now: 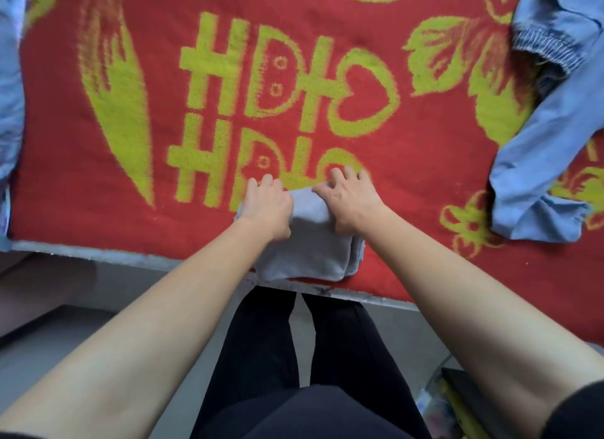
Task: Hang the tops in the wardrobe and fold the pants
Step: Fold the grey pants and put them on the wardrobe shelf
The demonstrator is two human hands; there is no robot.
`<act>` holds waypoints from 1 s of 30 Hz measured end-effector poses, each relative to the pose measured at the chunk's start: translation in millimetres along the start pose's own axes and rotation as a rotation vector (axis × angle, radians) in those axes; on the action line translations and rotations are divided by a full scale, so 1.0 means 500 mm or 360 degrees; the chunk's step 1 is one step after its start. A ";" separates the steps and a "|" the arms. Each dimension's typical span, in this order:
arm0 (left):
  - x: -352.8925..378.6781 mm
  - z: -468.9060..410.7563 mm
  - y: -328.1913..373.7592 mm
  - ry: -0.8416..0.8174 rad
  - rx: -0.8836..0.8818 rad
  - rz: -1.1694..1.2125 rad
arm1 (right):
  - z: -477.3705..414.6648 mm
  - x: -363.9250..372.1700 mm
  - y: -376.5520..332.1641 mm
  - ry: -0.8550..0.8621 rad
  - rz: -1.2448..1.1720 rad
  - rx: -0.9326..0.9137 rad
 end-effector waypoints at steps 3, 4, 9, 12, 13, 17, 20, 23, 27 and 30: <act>0.010 0.012 0.002 0.0066 0.0058 0.0088 | 0.008 0.012 -0.011 0.0018 -0.0098 -0.0026; 0.010 0.016 -0.003 0.0053 0.0050 0.0161 | 0.015 0.005 -0.009 0.0028 -0.0185 -0.0021; -0.064 0.082 -0.032 0.0195 -0.0031 0.0348 | 0.083 -0.084 0.022 0.0223 -0.0340 0.0206; -0.161 0.158 -0.055 0.0441 -0.0080 0.0341 | 0.142 -0.185 0.044 0.0411 -0.0347 0.0363; -0.204 0.187 -0.066 0.0546 -0.0098 0.0307 | 0.163 -0.230 0.054 0.0492 -0.0343 0.0413; -0.422 0.318 -0.117 0.1020 -0.0108 0.0207 | 0.284 -0.473 0.108 0.0825 -0.0283 0.0559; -0.580 0.443 -0.147 0.1272 -0.0112 0.0211 | 0.399 -0.652 0.134 0.1044 -0.0289 0.0577; -0.700 0.584 -0.168 0.1659 -0.0032 0.0233 | 0.507 -0.796 0.144 0.1277 -0.0180 0.0617; -0.778 0.788 -0.186 0.2009 -0.0063 0.0075 | 0.644 -0.942 0.101 0.1584 0.0010 0.0562; -0.774 0.915 -0.180 0.2162 -0.0197 -0.0044 | 0.722 -0.991 0.049 0.1803 0.0095 0.0478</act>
Point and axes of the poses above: each hand's wrist, its own z-axis away from the middle knuckle, its own x-axis out of the palm, y = z × x, the point moved 9 cm from there along -z, towards the middle knuckle, and after that the axes turned 15 degrees about z, right-handed, at the moved point
